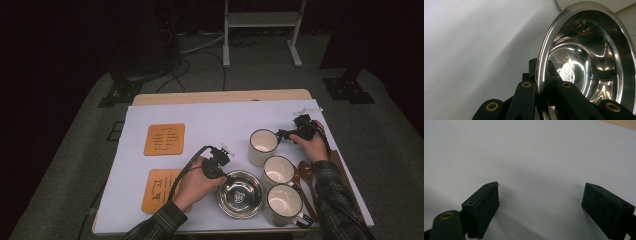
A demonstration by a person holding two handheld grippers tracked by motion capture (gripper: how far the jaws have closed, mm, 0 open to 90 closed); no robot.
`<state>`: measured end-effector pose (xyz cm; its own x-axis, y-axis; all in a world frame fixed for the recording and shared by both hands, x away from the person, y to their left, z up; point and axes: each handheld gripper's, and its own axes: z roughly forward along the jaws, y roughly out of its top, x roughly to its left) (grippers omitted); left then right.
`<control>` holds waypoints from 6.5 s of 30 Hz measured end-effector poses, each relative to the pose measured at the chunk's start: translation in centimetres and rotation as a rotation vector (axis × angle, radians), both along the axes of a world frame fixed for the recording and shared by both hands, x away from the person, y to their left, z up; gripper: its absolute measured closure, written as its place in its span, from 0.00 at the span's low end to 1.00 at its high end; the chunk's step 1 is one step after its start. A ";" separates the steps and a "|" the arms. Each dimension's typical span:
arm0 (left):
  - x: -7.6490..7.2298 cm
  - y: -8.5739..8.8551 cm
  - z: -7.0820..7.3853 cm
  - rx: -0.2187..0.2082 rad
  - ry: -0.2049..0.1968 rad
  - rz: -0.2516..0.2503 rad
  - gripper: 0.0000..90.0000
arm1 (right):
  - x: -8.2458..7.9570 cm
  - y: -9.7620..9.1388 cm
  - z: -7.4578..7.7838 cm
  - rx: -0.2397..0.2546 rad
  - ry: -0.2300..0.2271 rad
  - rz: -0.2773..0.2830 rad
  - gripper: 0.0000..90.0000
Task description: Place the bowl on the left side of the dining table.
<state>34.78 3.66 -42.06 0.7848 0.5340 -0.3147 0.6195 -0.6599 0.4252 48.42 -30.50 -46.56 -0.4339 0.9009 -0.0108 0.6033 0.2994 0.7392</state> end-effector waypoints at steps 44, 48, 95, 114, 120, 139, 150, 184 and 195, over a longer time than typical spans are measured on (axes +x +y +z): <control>2.4 2.7 3.2 -0.012 -0.060 0.058 0.98 | 0.0 0.0 0.0 -0.001 -0.001 -0.001 0.14; 2.9 3.1 3.4 -0.013 -0.063 0.069 0.98 | 0.0 0.0 0.0 -0.003 -0.001 -0.001 0.14; 9.5 8.1 5.7 -0.014 -0.142 0.187 0.98 | 0.0 0.0 0.0 0.005 0.003 -0.007 0.14; 11.6 11.9 6.8 -0.009 -0.192 0.289 0.98 | 0.0 0.0 0.0 0.004 0.003 -0.007 0.14; 12.3 12.9 6.5 -0.006 -0.189 0.328 0.98 | 0.0 0.0 0.0 0.004 0.003 -0.007 0.14; 13.9 15.7 5.8 0.052 -0.194 0.422 0.98 | -0.1 0.0 0.0 0.003 0.002 -0.008 0.14; 14.6 17.6 5.3 0.055 -0.186 0.478 0.98 | -0.1 0.0 0.0 0.003 0.002 -0.008 0.14; 15.6 22.1 3.1 0.163 -0.151 0.613 0.98 | -0.1 0.0 0.0 0.004 0.002 -0.009 0.14; 15.6 22.2 3.0 0.172 -0.136 0.622 0.97 | -0.1 0.1 0.0 0.004 0.002 -0.010 0.14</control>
